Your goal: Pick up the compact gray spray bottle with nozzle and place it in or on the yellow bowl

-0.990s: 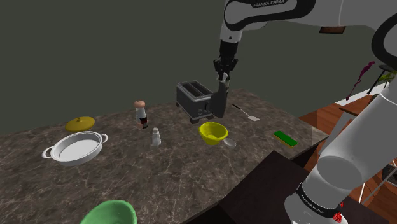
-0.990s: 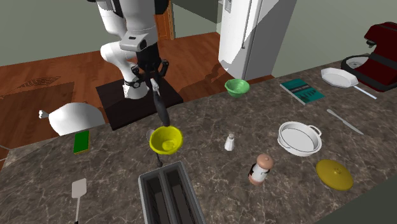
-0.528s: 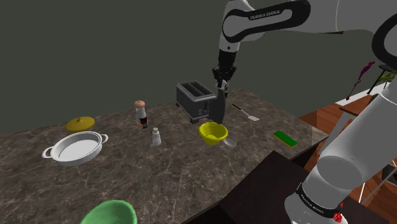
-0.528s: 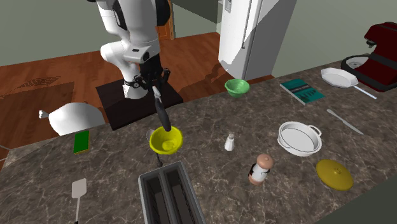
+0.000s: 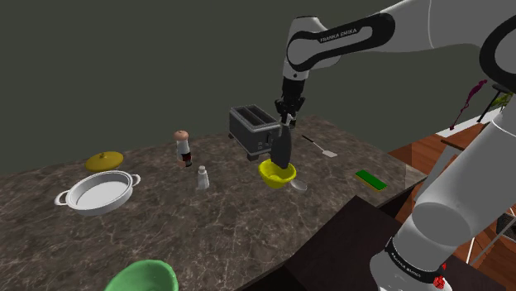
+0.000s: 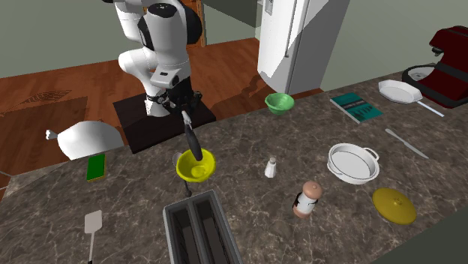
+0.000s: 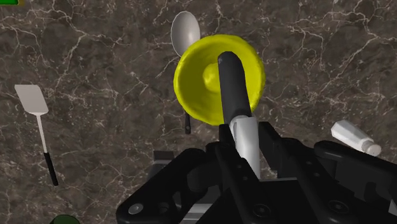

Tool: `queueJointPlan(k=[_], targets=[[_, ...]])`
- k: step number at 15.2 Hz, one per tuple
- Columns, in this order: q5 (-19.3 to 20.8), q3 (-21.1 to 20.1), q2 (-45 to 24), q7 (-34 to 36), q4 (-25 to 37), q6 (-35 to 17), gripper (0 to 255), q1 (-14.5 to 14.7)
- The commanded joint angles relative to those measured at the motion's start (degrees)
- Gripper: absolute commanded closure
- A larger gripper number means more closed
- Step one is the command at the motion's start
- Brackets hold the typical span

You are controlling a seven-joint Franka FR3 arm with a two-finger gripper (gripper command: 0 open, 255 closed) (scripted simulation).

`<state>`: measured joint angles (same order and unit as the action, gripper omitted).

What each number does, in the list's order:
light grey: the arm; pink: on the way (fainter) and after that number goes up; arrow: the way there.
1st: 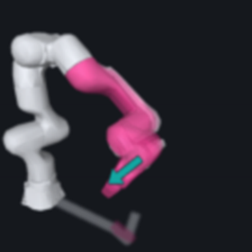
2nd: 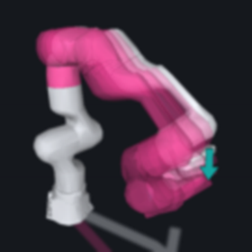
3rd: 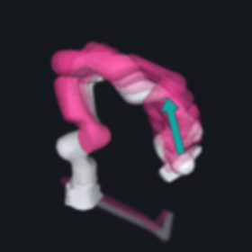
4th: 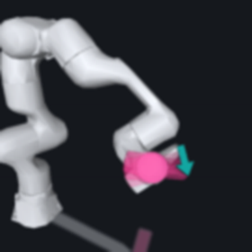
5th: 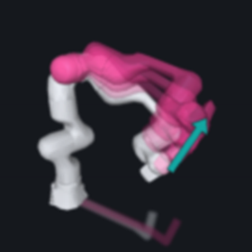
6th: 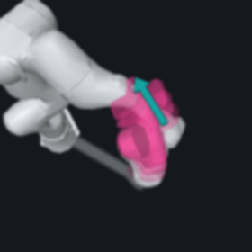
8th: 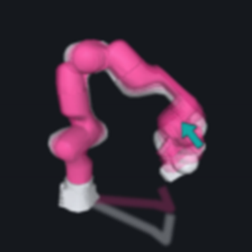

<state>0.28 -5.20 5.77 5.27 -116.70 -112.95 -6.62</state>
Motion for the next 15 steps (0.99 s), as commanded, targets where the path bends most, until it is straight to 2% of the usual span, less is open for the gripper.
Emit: queueJointPlan(k=[1,4,12,13,15], targets=[[0.0,0.0,-0.3,0.0,-1.4,-1.8,255,0.0],[0.1,0.0,-0.9,0.1,-3.2,-4.1,255,0.0],[0.1,0.0,-0.9,0.1,-3.2,-4.1,255,0.0],[0.1,0.0,-0.9,0.1,-3.2,-4.1,0,0.0],[0.1,0.0,-0.9,0.1,-3.2,-4.1,0,0.0]])
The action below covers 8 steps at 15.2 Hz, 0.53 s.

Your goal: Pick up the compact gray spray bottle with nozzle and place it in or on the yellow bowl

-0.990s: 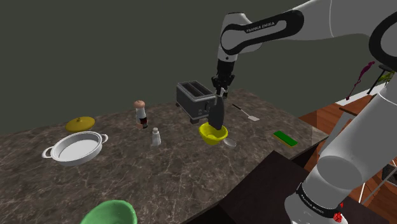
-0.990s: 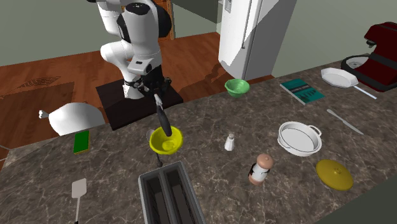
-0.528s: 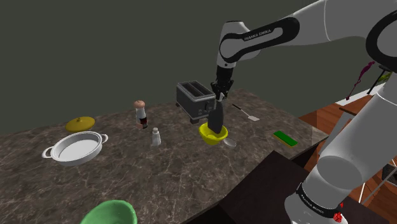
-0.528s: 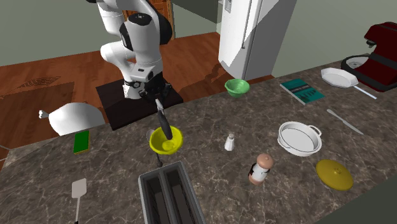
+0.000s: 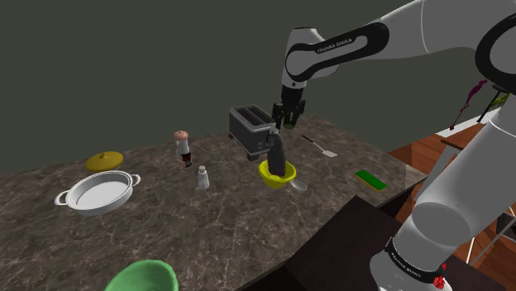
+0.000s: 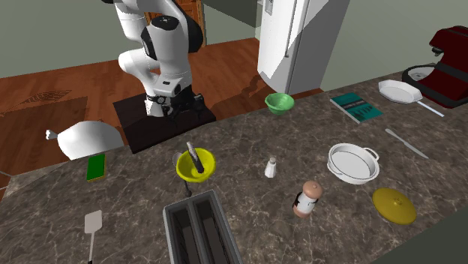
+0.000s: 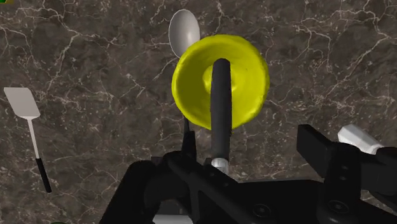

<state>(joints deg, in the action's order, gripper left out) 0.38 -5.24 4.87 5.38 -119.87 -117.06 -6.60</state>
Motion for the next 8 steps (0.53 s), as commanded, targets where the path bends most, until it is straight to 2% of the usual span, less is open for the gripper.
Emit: queueJointPlan(k=[1,3,7,8], targets=[[0.0,0.0,0.0,0.0,0.0,0.0,0,0.0],[0.0,0.0,0.0,0.0,0.0,0.0,0,0.0],[-0.2,0.0,1.7,-0.1,5.4,7.2,0,0.0],[-0.2,0.0,1.7,-0.1,5.4,7.2,0,0.0]])
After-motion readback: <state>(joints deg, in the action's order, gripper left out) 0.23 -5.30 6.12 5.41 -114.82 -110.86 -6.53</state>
